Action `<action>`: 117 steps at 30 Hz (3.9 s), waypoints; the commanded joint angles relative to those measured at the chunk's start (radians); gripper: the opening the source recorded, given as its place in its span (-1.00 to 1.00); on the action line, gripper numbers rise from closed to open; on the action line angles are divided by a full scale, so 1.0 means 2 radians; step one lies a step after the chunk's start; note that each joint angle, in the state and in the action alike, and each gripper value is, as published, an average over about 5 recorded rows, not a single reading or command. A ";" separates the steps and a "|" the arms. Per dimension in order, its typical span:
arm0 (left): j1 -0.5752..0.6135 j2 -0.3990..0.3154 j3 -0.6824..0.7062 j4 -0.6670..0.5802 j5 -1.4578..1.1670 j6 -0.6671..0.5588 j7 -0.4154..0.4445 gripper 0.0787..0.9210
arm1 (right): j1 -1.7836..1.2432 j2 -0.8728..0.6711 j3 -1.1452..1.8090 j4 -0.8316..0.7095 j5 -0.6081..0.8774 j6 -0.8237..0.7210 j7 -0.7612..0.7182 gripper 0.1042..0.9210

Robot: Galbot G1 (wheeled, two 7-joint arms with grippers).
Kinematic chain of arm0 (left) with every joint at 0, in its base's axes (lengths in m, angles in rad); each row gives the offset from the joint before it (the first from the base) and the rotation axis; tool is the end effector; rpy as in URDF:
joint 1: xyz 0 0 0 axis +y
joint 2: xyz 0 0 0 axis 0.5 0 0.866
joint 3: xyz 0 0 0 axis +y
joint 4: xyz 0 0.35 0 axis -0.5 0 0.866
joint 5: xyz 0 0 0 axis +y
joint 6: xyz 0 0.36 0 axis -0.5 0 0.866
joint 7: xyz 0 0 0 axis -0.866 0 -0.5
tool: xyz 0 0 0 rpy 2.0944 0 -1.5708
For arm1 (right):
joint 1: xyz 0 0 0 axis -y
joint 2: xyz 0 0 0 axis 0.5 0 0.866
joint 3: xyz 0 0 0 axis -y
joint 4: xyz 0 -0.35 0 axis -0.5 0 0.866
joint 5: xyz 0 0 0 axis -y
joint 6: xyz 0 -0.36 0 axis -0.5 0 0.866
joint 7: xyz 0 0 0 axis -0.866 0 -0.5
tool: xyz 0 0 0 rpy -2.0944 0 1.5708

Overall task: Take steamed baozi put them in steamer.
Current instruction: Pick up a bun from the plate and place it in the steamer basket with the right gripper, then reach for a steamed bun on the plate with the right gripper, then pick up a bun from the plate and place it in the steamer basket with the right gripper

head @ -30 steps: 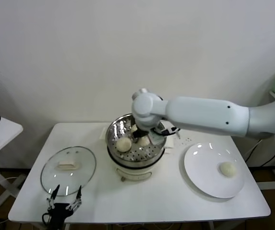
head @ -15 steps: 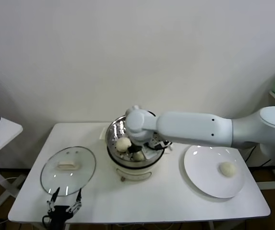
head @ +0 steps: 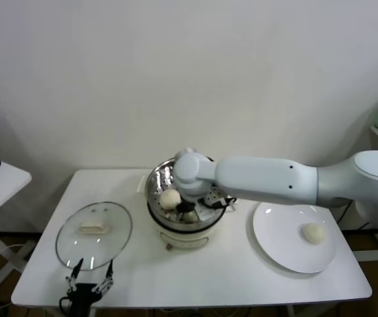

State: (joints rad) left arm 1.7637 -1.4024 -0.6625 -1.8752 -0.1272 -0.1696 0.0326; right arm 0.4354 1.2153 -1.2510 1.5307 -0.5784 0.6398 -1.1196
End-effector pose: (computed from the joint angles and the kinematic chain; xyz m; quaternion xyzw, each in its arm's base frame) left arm 0.1050 0.0875 -0.3974 0.0118 -0.9925 -0.0456 0.1132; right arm 0.4560 0.2034 -0.1134 -0.6036 -0.1335 -0.7752 0.1302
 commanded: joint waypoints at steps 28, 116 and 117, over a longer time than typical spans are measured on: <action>-0.006 0.003 0.001 -0.010 0.003 0.006 0.000 0.77 | 0.154 -0.082 -0.019 -0.059 0.276 -0.118 -0.020 0.76; -0.008 -0.001 -0.004 -0.014 0.001 0.016 0.001 0.77 | -0.185 -0.277 0.144 -0.302 0.307 -0.304 0.005 0.39; -0.007 -0.001 -0.004 -0.014 0.001 0.016 0.001 0.77 | -0.173 -0.276 0.136 -0.300 0.317 -0.307 0.005 0.38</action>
State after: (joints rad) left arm 1.7481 -1.4044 -0.6717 -1.9015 -0.1247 -0.1366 0.0349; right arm 0.0229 0.6556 -0.9313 0.9263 -0.0112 0.0401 -1.1111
